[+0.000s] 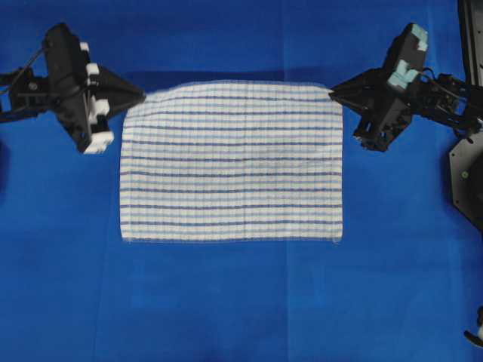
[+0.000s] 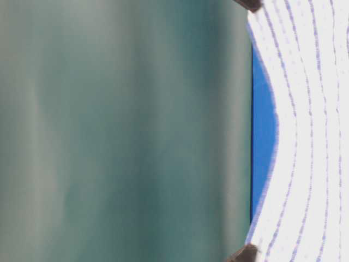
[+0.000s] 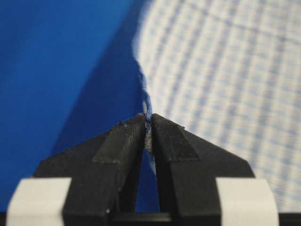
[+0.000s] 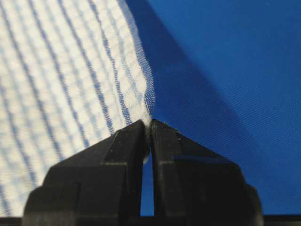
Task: Fold the blue towel.
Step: 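Lift the top edge and fold it down toward the bottom edge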
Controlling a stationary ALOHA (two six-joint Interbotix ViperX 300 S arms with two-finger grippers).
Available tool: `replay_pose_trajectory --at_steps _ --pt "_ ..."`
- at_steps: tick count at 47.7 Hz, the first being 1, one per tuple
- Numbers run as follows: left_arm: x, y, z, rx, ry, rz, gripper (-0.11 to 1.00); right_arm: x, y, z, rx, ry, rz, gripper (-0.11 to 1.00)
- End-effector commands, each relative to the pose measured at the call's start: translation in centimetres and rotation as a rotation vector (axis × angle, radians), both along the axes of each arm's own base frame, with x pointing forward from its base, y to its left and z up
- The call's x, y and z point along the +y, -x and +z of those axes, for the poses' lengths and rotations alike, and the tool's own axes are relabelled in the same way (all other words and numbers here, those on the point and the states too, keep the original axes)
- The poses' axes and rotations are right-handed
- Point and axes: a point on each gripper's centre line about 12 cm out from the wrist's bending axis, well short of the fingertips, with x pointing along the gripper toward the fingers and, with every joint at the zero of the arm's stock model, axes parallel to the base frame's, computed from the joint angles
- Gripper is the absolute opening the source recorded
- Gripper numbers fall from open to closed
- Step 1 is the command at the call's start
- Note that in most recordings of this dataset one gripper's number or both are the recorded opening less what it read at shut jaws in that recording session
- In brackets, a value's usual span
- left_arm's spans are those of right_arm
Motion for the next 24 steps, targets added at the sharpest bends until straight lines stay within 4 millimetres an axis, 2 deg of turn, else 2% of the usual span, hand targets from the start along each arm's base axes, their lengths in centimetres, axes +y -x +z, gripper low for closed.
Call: replay_pose_trajectory --at_steps 1,15,24 --pt "-1.2 0.0 1.4 -0.043 0.000 -0.039 0.04 0.9 0.2 1.4 -0.047 -0.008 0.018 0.05" --pt "-5.6 1.9 2.8 -0.114 0.055 -0.164 0.04 4.5 1.6 3.0 -0.133 -0.083 0.098 0.05" --pt "-8.0 3.2 2.9 -0.138 0.104 -0.244 0.04 7.2 1.8 2.8 -0.114 -0.151 0.183 0.05"
